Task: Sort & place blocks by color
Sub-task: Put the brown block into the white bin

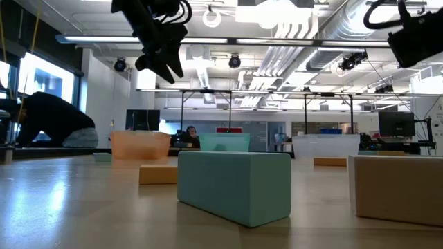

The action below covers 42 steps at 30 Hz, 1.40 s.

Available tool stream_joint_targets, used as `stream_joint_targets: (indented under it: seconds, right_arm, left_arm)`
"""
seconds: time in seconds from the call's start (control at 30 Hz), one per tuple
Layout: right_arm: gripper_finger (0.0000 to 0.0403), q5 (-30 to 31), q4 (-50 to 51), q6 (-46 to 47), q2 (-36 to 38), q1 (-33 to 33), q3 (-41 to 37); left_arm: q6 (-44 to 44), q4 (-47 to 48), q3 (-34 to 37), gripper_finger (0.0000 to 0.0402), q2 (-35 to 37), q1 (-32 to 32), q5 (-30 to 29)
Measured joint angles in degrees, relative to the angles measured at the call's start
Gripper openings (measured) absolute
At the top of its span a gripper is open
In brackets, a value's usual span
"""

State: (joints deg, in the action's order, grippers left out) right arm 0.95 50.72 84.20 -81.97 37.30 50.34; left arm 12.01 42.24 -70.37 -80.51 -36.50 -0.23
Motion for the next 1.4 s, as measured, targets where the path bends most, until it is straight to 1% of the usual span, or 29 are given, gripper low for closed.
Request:
stream_joint_targets:
  seconds: [0.17, 0.4, 0.6, 0.77, 0.83, 0.9, 1.07, 1.1, 1.3, 1.4]
  right_arm:
    - [0.0252, 0.0, -3.3, -3.1, 0.0, 0.0, -2.7]
    - [0.0255, 0.0, -13.2, -4.7, -0.1, 0.0, -8.1]
    - [0.0255, -0.6, -15.3, -4.8, -0.2, 0.0, -11.5]
    - [0.0251, -1.1, -15.2, -6.2, -0.2, 0.0, -12.3]
    - [0.0239, -1.1, -14.9, -6.3, -0.2, 0.0, -12.3]
    - [0.0215, -1.3, -15.0, -6.3, -0.2, 0.0, -12.3]
    - [0.0113, -2.1, -15.0, -6.3, -0.1, 0.0, -12.2]
    - [0.01, -2.1, -15.0, -6.3, -0.1, 0.0, -12.2]
    - [0.0103, -2.5, -15.0, -8.5, -0.1, -0.2, -11.9]
    - [0.0103, -2.7, -15.5, -10.4, 0.3, -1.4, -11.5]
  left_arm:
    - [1.5, 0.0, 0.0, 0.02, 0.0, 1.5, 0.0]
    - [1.5, 0.0, 0.0, 0.02, 0.0, 3.1, -0.5]
    - [1.5, 0.0, 0.0, 0.02, 0.0, 4.1, -0.5]
    - [3.1, 0.0, 0.0, 0.02, 0.0, 4.1, -0.5]
    - [4.1, 0.0, 0.0, 0.02, 0.0, 4.1, -0.5]
    - [4.3, 0.0, 0.0, 0.02, 0.0, 4.1, -0.5]
    - [4.3, -0.1, 0.0, 0.02, 0.0, 4.1, -0.5]
    - [4.4, 0.0, 0.0, 0.02, 0.0, 4.1, -0.5]
    - [4.5, 0.0, 0.0, 0.02, 0.0, 4.1, -0.5]
    - [4.5, 0.0, 0.0, 0.02, 0.0, 4.1, -0.5]
